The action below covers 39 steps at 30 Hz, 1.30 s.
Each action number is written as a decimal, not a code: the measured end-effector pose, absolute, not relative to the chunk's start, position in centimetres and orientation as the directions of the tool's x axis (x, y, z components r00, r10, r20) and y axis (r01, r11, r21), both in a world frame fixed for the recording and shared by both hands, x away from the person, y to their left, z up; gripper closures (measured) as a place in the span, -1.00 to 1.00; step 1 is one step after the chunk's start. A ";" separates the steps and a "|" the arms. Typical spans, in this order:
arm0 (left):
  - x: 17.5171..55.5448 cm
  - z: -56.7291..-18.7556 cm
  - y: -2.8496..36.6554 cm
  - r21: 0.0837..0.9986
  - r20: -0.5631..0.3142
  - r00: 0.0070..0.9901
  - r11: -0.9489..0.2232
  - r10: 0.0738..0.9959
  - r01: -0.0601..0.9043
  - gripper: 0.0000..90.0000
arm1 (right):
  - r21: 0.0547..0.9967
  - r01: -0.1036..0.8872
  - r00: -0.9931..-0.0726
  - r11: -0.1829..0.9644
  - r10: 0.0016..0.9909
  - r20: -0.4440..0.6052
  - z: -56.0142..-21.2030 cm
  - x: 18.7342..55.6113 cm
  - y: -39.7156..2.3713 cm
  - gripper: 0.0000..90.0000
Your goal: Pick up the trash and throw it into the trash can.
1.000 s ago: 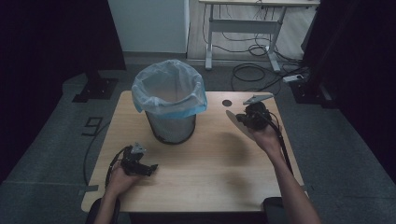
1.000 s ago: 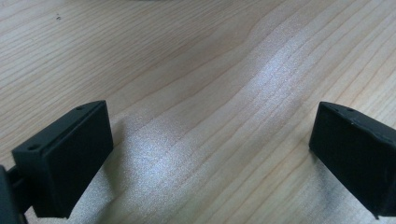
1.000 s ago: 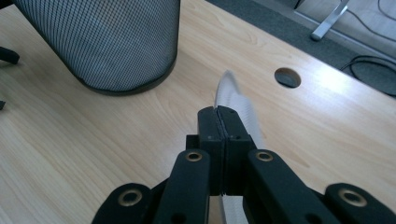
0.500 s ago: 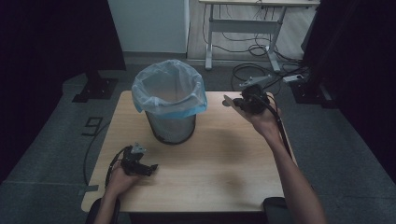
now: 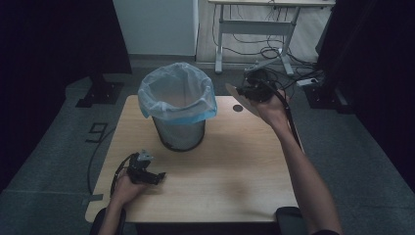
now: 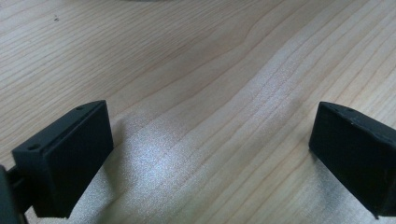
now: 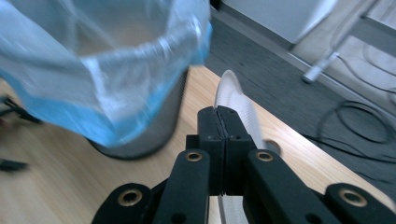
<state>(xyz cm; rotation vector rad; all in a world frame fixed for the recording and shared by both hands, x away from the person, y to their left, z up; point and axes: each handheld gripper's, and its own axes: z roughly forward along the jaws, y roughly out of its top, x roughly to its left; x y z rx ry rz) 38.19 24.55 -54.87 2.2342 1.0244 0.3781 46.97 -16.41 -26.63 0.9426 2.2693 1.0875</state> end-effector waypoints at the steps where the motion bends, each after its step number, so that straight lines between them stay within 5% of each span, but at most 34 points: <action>1: 38.2 -54.9 24.6 0.660 -0.006 0.654 -0.489 0.756 0.571 -1.00 | 0.804 0.382 -0.664 0.455 0.740 -0.104 -26.3 47.1 -16.3 0.98; 22: 38.2 -54.9 24.6 0.660 -0.006 0.656 -0.490 0.755 0.570 -1.00 | 0.865 0.320 -0.711 0.387 0.701 -0.051 -20.9 47.9 -13.8 0.98; 39: 38.2 -54.9 24.5 0.660 -0.006 0.655 -0.489 0.755 0.570 -1.00 | 0.898 0.221 -0.777 0.381 0.625 -0.074 -17.5 48.0 -6.4 0.98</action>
